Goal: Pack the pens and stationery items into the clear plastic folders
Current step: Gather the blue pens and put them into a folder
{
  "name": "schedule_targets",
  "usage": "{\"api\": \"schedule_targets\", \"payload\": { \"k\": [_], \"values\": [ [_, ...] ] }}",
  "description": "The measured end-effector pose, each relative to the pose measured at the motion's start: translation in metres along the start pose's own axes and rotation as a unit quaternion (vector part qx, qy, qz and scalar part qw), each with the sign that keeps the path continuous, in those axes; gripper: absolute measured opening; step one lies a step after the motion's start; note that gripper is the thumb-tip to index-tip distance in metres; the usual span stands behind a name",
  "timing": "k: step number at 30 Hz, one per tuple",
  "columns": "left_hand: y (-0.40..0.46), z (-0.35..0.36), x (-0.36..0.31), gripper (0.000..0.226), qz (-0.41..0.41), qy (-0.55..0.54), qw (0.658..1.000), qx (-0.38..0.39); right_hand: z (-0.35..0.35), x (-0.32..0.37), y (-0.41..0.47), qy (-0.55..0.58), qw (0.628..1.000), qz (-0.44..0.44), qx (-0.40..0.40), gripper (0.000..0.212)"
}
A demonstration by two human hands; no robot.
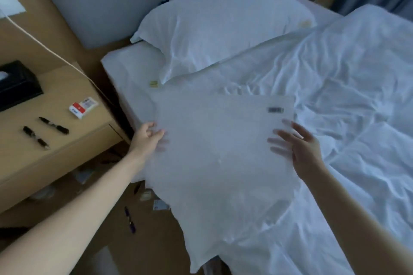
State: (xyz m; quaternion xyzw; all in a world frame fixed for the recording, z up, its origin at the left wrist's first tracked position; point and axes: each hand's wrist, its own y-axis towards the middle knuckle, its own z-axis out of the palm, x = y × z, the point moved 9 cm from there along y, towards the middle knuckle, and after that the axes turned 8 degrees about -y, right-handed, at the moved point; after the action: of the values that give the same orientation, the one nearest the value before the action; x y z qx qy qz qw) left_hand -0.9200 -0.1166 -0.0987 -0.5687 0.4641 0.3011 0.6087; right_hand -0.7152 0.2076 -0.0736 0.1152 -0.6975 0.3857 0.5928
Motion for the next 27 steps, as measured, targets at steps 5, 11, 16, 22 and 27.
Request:
{"api": "schedule_targets", "payload": {
  "k": [5, 11, 16, 22, 27],
  "values": [
    [0.054, 0.102, -0.004, 0.036, -0.019, 0.047, 0.997, 0.058, -0.068, -0.005, 0.067, 0.008, 0.997, 0.033, -0.071, 0.038],
    [0.101, 0.174, -0.003, 0.039, -0.009, 0.135, 0.987, 0.091, -0.117, -0.028, 0.111, -0.118, 0.973, 0.081, -0.183, 0.034],
    [0.114, 0.181, -0.004, 0.05, 0.038, 0.276, 0.955, 0.099, -0.124, -0.023, 0.113, -0.388, 0.886, 0.075, -0.242, 0.05],
    [0.099, 0.141, -0.022, 0.039, 0.07, 0.249, 0.961, 0.095, -0.059, 0.025, 0.114, -0.525, 0.813, -0.052, -0.244, 0.056],
    [0.086, 0.063, -0.041, 0.036, 0.072, 0.196, 0.976, 0.066, 0.045, 0.044, 0.105, -0.579, 0.791, -0.117, -0.163, 0.05]
  ]
}}
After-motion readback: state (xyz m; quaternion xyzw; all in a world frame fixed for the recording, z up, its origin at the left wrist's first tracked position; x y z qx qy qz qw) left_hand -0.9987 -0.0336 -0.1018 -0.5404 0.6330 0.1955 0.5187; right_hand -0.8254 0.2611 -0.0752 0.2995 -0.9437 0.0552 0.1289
